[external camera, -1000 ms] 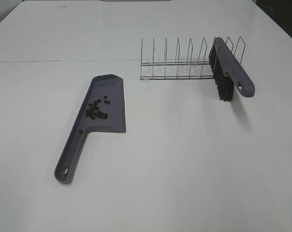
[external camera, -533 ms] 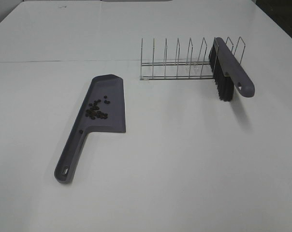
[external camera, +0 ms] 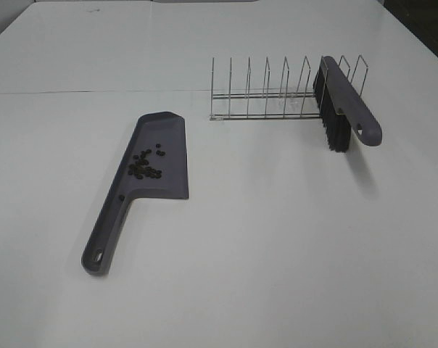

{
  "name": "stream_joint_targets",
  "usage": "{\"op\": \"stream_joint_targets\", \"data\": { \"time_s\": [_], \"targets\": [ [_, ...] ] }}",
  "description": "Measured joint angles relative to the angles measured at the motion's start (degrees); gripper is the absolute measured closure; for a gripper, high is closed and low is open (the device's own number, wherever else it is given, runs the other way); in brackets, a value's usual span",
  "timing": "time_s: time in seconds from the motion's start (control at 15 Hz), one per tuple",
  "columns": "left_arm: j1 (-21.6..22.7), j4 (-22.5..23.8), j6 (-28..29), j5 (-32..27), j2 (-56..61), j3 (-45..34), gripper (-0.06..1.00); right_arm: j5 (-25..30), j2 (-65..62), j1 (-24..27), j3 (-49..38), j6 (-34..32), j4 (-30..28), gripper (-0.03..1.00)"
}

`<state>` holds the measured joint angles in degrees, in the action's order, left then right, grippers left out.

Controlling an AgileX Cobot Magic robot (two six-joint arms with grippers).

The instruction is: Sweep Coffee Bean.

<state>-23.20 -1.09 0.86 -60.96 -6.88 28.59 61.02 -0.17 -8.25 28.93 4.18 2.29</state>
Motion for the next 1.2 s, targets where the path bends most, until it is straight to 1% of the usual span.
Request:
{"op": "stream_joint_targets", "data": {
  "time_s": [1.07, 1.13, 1.2],
  "targets": [
    [0.0, 0.0, -0.2, 0.0, 0.0, 0.0, 0.23, 0.0, 0.0, 0.0, 0.0, 0.0, 0.0, 0.23],
    [1.0, -0.2, -0.2, 0.1, 0.0, 0.0, 0.23, 0.0, 0.0, 0.0, 0.0, 0.0, 0.0, 0.23],
    [3.7, -0.2, -0.2, 0.1, 0.0, 0.0, 0.23, 0.0, 0.0, 0.0, 0.0, 0.0, 0.0, 0.23]
  ]
}}
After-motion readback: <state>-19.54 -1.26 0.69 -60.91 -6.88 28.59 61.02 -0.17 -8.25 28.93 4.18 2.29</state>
